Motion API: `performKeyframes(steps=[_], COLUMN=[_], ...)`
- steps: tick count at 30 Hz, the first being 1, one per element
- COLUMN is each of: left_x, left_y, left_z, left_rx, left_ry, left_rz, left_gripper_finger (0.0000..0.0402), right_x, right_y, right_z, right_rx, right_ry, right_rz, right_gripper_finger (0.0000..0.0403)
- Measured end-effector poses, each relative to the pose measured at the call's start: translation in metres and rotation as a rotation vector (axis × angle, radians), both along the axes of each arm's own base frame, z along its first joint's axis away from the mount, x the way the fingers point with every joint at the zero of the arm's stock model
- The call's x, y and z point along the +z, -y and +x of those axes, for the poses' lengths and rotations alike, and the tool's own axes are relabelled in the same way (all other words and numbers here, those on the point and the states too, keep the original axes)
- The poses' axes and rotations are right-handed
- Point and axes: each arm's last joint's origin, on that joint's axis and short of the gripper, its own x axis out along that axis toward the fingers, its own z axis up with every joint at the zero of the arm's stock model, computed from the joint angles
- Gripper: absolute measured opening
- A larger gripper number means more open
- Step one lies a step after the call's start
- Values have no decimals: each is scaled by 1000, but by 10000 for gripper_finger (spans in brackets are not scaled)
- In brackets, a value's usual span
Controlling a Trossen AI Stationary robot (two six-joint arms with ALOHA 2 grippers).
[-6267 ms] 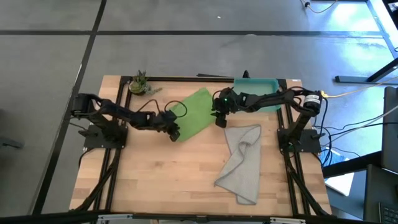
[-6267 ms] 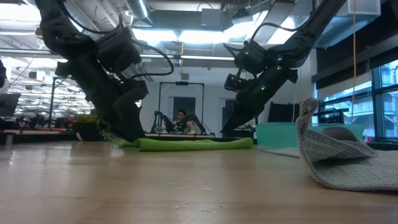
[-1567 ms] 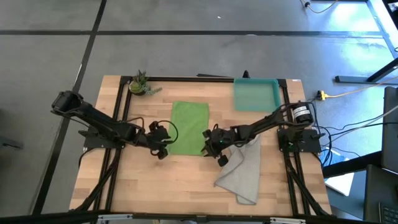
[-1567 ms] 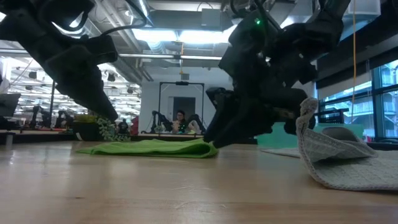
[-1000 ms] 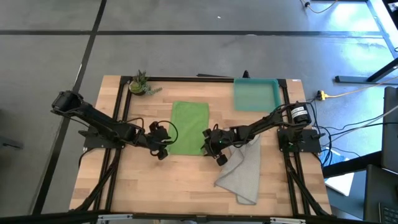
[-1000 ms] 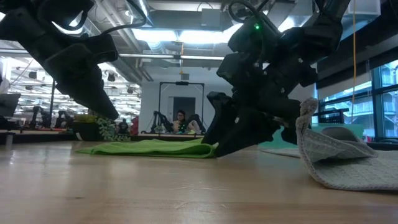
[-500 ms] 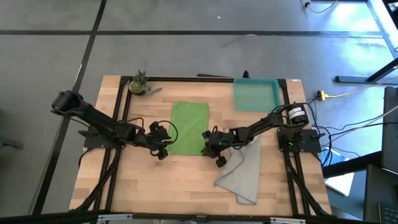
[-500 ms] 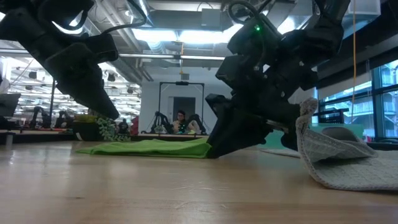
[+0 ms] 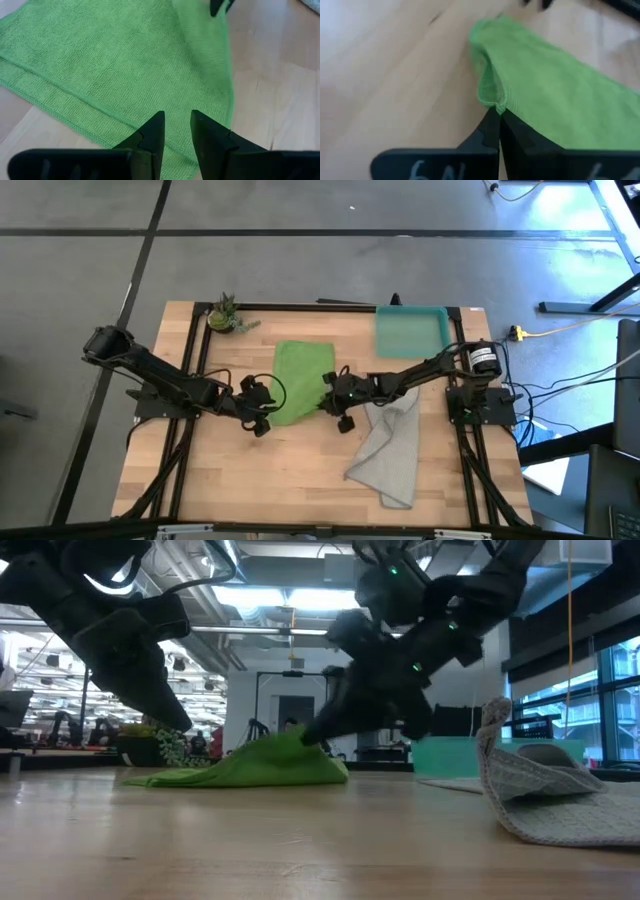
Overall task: Roll microfiber towels into tight, uniform cylinder then place into a basket
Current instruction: Roll the green microfiber cloth
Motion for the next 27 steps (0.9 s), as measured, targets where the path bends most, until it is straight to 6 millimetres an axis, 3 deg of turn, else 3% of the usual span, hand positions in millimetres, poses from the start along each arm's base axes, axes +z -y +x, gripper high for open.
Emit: performKeyframes(steps=[12,27], left_x=[0,0], left_y=[0,0], left_z=[0,0], left_rx=[0,1], left_ry=[0,0], left_rz=[0,-1], left_gripper_finger=[90,90], right_x=[23,20], right_y=[42,83], right_z=[16,5], right_rx=[-370,-796], right_ry=[-4,-17], right_rz=[-8,-18], right_gripper_finger=[2,1])
